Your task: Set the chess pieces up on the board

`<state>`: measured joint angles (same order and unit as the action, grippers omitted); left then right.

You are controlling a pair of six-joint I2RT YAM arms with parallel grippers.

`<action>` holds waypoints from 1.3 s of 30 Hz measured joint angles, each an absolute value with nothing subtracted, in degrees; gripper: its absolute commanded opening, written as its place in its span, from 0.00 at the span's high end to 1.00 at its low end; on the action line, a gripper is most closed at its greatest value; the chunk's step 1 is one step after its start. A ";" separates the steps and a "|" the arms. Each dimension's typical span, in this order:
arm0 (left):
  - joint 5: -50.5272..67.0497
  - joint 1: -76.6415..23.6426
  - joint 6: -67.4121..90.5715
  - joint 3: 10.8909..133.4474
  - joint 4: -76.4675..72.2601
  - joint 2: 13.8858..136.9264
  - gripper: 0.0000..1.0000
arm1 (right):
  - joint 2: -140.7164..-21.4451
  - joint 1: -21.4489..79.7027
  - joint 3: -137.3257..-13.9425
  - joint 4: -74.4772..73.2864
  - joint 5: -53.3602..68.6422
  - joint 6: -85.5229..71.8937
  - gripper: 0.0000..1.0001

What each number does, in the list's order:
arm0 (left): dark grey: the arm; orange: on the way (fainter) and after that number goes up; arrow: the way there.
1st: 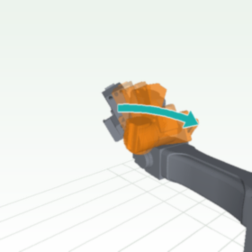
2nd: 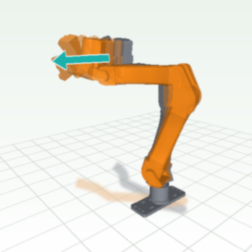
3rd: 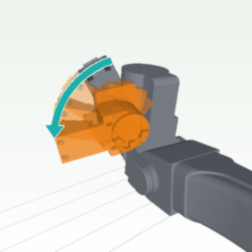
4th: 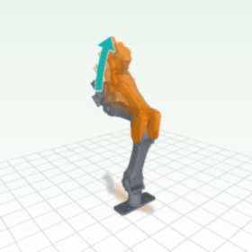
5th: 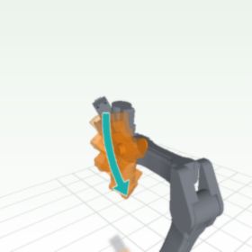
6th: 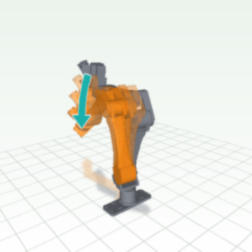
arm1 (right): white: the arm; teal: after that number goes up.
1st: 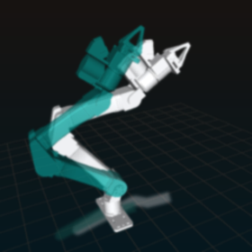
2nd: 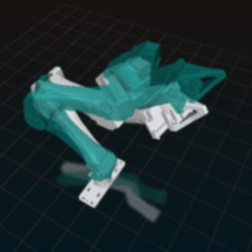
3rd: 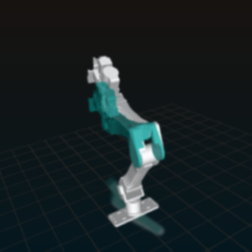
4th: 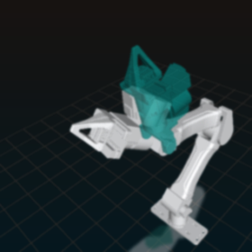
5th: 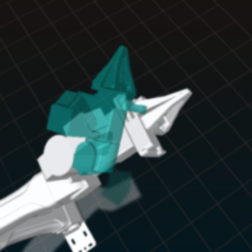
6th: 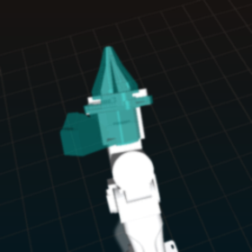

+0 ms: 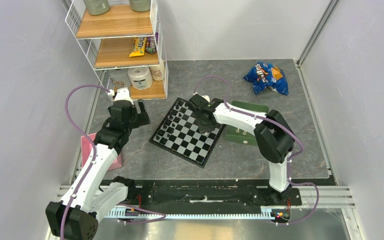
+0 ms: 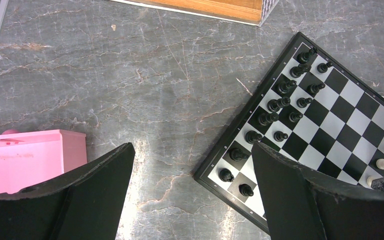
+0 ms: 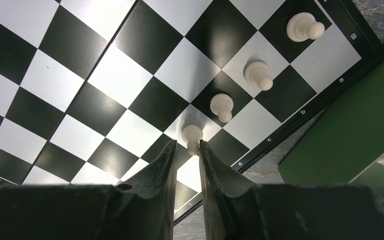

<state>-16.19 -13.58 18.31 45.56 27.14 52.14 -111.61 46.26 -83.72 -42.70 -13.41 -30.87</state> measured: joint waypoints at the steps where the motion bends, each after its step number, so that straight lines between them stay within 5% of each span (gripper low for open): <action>1: -16.19 -13.58 18.31 45.56 27.14 52.14 0.05 | -111.61 46.26 -83.72 -42.70 -13.19 -30.76 0.68; 13: -16.16 -13.58 18.31 45.56 27.14 52.14 0.05 | -104.97 44.77 -84.93 -44.27 -12.56 -29.63 0.60; 25: -16.16 -13.58 18.31 45.56 27.14 52.14 0.05 | -95.53 17.54 -77.58 -43.86 -13.41 -28.12 0.62; 39: -16.16 -13.58 18.31 45.56 27.14 52.14 0.05 | -102.13 6.98 -75.02 -39.64 -11.51 -25.41 0.64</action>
<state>-16.16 -13.58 18.31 45.56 27.14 52.14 -102.13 6.98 -75.02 -39.64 -11.51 -25.41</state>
